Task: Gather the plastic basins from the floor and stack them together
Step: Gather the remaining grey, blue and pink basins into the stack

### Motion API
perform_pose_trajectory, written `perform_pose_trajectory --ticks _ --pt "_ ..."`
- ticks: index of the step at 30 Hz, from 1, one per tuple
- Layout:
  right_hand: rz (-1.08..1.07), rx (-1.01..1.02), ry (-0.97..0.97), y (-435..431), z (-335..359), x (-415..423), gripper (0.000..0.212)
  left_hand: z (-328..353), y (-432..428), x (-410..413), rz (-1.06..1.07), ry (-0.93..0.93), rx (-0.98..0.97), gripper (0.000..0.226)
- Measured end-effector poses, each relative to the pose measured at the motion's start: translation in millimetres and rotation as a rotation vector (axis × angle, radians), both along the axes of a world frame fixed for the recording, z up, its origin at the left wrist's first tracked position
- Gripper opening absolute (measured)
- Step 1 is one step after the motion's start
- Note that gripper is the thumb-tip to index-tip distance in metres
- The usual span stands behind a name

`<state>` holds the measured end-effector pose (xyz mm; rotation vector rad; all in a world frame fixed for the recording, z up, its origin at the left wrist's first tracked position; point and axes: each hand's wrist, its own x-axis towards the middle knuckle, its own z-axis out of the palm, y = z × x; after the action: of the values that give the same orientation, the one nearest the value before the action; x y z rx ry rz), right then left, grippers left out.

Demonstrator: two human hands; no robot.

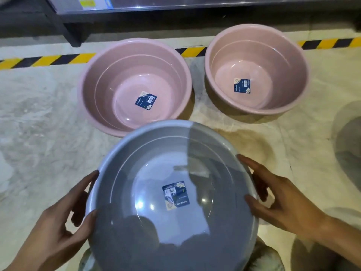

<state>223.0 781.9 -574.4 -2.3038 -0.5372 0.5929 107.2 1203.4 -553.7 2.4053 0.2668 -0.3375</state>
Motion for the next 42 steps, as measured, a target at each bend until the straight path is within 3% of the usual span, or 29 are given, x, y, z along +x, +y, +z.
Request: perform_pose_trajectory --ticks 9,16,26,42 --pt "-0.057 -0.044 -0.169 19.8 38.6 45.4 0.073 27.3 30.8 54.7 0.038 -0.156 -0.003 0.071" --pt "0.052 -0.185 -0.211 72.1 51.6 152.2 0.074 35.8 77.0 138.9 -0.012 -0.281 0.106 0.065" --pt "0.107 -0.194 -0.250 144.7 42.9 249.7 0.068 4.4 126.0 224.4 -0.122 -0.200 0.242 0.051" --pt "0.058 -0.345 -0.215 170.9 -43.9 271.5 0.073 -58.8 139.3 248.6 -0.008 -0.125 0.244 0.055"
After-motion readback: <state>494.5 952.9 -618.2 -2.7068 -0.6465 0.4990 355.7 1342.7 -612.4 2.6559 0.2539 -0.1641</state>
